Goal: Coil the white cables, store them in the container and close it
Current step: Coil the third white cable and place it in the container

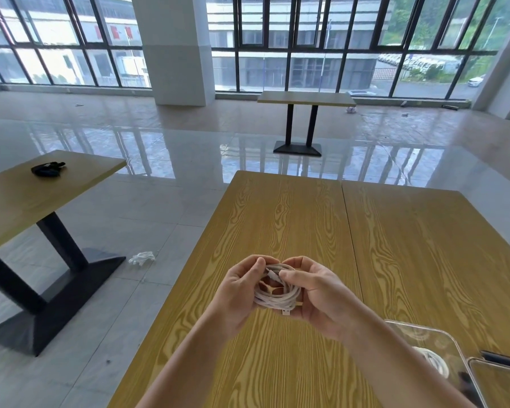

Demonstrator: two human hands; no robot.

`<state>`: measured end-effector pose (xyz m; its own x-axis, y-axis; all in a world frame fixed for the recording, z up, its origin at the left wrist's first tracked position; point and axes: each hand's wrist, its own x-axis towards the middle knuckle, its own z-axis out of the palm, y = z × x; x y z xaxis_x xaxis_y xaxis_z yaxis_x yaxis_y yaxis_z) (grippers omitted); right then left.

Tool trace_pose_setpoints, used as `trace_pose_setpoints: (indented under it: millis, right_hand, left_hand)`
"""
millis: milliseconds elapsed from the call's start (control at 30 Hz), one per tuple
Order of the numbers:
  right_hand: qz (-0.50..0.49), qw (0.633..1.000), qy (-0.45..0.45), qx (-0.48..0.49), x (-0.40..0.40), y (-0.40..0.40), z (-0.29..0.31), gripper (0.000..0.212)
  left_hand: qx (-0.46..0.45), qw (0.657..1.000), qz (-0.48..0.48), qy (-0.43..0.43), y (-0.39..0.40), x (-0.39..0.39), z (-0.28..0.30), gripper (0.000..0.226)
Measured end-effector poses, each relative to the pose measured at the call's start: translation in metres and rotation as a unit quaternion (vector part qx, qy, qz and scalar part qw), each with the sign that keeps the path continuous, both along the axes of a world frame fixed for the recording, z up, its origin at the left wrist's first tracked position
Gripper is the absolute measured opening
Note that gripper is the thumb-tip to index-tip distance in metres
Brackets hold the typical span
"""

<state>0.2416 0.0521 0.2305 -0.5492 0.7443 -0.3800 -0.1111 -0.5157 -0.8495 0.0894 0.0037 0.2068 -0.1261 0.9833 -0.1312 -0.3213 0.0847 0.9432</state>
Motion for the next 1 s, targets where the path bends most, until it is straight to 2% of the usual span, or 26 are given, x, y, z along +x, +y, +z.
trace_pose_setpoints:
  millis: [133,200,367,600,700,933,1000]
  right_hand:
    - [-0.025,0.999,-0.041,0.0,0.0,0.004,-0.003,0.018]
    - [-0.016,0.998,-0.064,0.001,0.001,0.005,-0.003,0.014]
    - [0.01,0.997,-0.082,0.005,0.003,0.007,-0.001,0.012]
    - [0.035,0.995,-0.088,0.007,0.003,0.008,0.004,0.016]
    - [0.032,0.998,-0.049,-0.004,0.005,0.011,0.004,0.019]
    - [0.048,0.985,0.155,-0.066,0.026,0.007,-0.007,0.044]
    - [0.044,0.981,0.175,-0.066,0.029,0.006,-0.012,0.049]
  left_hand:
    - [0.077,0.984,-0.037,0.158,-0.001,-0.009,-0.009,0.024]
    - [0.101,0.975,-0.06,0.19,-0.002,-0.014,-0.01,0.019]
    - [0.128,0.954,-0.048,0.266,0.002,-0.022,-0.009,0.01]
    - [0.161,0.912,-0.07,0.371,0.006,-0.028,-0.001,0.012]
    - [0.186,0.889,-0.048,0.415,0.007,-0.028,-0.001,0.009]
    - [0.183,0.887,0.03,0.423,0.009,-0.028,-0.002,0.005]
    - [0.178,0.887,0.039,0.423,0.009,-0.027,-0.003,0.004]
